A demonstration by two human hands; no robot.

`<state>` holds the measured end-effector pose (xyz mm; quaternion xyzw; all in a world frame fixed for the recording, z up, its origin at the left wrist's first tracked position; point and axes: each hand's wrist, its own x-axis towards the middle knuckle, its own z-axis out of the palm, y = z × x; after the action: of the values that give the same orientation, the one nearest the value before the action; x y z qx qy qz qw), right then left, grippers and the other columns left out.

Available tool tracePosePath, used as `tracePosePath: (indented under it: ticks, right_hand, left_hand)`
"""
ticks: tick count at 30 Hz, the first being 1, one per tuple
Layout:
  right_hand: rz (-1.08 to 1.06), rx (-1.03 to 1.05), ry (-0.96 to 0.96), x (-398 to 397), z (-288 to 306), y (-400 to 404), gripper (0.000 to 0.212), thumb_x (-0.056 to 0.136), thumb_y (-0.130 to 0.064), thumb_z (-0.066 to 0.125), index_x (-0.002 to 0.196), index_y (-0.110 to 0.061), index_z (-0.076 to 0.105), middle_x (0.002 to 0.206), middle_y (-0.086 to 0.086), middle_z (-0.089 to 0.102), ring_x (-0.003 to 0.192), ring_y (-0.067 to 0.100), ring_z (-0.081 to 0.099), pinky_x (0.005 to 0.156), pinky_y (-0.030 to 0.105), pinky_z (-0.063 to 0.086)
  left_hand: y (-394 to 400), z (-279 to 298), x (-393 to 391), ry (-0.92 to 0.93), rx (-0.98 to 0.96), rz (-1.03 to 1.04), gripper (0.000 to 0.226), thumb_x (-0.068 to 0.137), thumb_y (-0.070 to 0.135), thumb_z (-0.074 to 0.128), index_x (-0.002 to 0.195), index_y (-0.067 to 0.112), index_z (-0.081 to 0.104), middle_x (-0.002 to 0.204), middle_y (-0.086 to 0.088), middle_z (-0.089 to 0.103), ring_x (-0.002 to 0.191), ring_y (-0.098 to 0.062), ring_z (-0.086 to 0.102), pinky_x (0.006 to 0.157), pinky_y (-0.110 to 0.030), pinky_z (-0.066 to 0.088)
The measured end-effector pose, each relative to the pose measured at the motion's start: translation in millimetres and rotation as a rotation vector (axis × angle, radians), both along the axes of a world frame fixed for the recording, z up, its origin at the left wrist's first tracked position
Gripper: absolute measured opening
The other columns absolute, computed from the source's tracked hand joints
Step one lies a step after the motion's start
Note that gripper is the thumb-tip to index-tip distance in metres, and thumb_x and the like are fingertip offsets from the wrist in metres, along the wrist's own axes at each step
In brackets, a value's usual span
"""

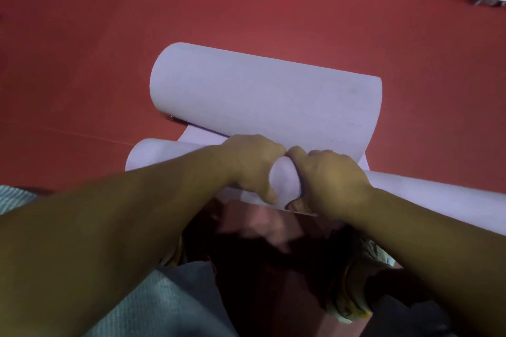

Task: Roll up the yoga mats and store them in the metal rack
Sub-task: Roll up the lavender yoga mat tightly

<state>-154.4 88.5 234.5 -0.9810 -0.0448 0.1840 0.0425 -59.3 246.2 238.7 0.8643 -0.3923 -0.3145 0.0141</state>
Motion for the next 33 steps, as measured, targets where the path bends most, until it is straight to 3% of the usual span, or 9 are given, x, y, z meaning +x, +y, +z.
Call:
tracePosePath:
  ticks: [4,6,9,13,17,21,26,30,33]
  right_hand:
    - [-0.103,0.176,0.135,5.8,7.1,-10.0,0.074,0.067,-0.060,0.079,0.128,-0.033,0.047,0.098,-0.011,0.063,0.091,0.019,0.062,0.068,0.029,0.043]
    - [-0.118,0.207,0.174,7.7,8.4,-11.1,0.073,0.063,-0.061,0.081,0.124,-0.034,0.051,0.094,-0.016,0.060,0.089,0.016,0.060,0.070,0.030,0.047]
    - [-0.097,0.182,0.140,3.0,2.5,-4.5,0.080,0.061,-0.068,0.078,0.123,-0.030,0.045,0.099,-0.012,0.063,0.091,0.019,0.064,0.073,0.035,0.053]
    - [0.023,-0.060,-0.014,-1.7,0.1,3.7,0.104,0.053,-0.072,0.078,0.138,-0.033,0.032,0.113,-0.003,0.059,0.103,0.027,0.060,0.082,0.040,0.049]
    - [0.033,-0.023,0.027,-2.4,-3.2,2.4,0.080,0.061,-0.064,0.076,0.125,-0.033,0.038,0.104,-0.005,0.065,0.092,0.026,0.063,0.078,0.037,0.052]
    - [-0.055,0.167,0.208,7.3,-1.1,-11.7,0.074,0.059,-0.058,0.078,0.123,-0.036,0.048,0.102,-0.010,0.067,0.094,0.021,0.064,0.079,0.040,0.056]
    - [-0.031,0.165,0.169,3.9,-4.3,-8.9,0.071,0.060,-0.063,0.077,0.117,-0.033,0.046,0.101,-0.010,0.065,0.094,0.021,0.063,0.078,0.041,0.055]
    - [0.039,-0.033,0.035,-2.9,-4.9,4.4,0.096,0.054,-0.068,0.080,0.131,-0.031,0.036,0.113,-0.003,0.058,0.104,0.027,0.059,0.083,0.041,0.050]
    - [0.009,0.030,0.101,0.0,-7.5,1.4,0.077,0.061,-0.059,0.079,0.120,-0.030,0.039,0.100,-0.004,0.063,0.091,0.027,0.064,0.077,0.041,0.055]
  left_hand:
    - [4.2,-6.2,-14.6,-0.161,0.002,-0.050,0.099,0.052,0.068,0.084,0.134,0.040,0.037,0.115,0.010,0.060,0.102,-0.021,0.061,0.084,-0.041,0.050]
    - [4.9,-6.6,-17.3,-0.217,0.001,-0.060,0.096,0.056,0.065,0.084,0.135,0.038,0.037,0.110,0.010,0.058,0.098,-0.019,0.061,0.080,-0.037,0.046]
    - [5.3,-3.3,-14.5,-0.147,0.019,-0.024,0.069,0.065,0.056,0.081,0.120,0.037,0.046,0.087,0.014,0.051,0.088,-0.015,0.058,0.073,-0.032,0.043]
    - [10.2,-0.8,4.6,0.006,0.012,0.015,0.061,0.059,0.058,0.085,0.101,0.039,0.046,0.099,0.014,0.063,0.091,-0.015,0.060,0.074,-0.033,0.050]
    - [14.2,-4.4,4.7,0.151,-0.011,0.044,0.075,0.058,0.058,0.087,0.122,0.036,0.055,0.110,0.018,0.061,0.100,-0.014,0.060,0.085,-0.035,0.053]
    - [16.1,-9.5,-6.1,0.018,-0.021,0.006,0.104,0.052,0.063,0.088,0.140,0.047,0.032,0.113,0.018,0.053,0.105,-0.013,0.055,0.086,-0.035,0.047]
    - [15.2,-8.4,-4.4,-0.020,-0.004,-0.025,0.067,0.058,0.055,0.085,0.107,0.040,0.041,0.086,0.016,0.055,0.086,-0.014,0.057,0.074,-0.034,0.049]
    - [18.1,-4.1,11.5,0.111,-0.022,0.014,0.074,0.052,0.061,0.086,0.117,0.041,0.054,0.104,0.019,0.064,0.094,-0.012,0.060,0.083,-0.037,0.054]
    - [18.4,-4.4,6.2,0.181,-0.039,0.028,0.078,0.057,0.057,0.088,0.126,0.041,0.053,0.112,0.019,0.063,0.099,-0.011,0.060,0.085,-0.034,0.052]
